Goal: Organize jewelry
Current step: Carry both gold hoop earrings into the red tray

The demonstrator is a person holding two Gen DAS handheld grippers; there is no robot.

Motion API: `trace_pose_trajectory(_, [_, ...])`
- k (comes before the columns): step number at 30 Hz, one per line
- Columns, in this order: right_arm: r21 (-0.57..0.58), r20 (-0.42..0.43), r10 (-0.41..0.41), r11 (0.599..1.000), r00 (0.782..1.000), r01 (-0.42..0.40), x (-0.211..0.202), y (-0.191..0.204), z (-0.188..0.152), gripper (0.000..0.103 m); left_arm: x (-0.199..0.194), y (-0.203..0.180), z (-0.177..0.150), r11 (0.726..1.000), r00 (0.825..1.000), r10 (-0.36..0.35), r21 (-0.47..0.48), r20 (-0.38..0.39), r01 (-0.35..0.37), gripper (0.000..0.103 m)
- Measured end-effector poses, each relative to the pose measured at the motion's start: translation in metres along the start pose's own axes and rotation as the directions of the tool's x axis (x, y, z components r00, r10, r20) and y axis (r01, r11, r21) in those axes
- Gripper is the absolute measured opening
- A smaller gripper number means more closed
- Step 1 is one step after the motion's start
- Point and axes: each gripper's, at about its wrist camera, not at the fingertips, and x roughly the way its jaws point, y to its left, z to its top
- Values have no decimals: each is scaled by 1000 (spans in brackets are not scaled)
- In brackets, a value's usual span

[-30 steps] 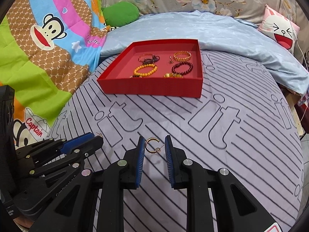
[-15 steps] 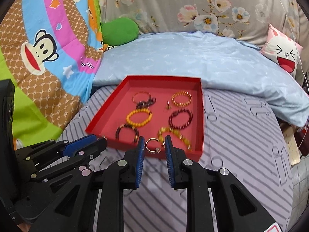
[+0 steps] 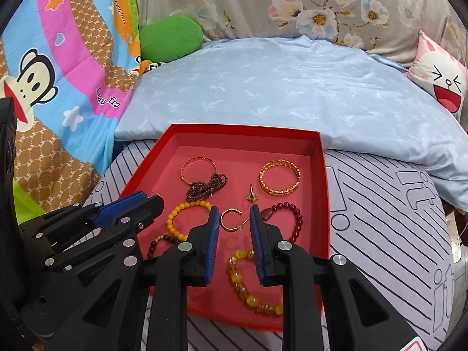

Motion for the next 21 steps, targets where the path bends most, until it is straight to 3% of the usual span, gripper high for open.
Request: trace_pose_trajectory(21, [5,-51,-19,1000,999,20,42,0,8,20,41,13,7,1000,999,18,-7,-47,-18,16])
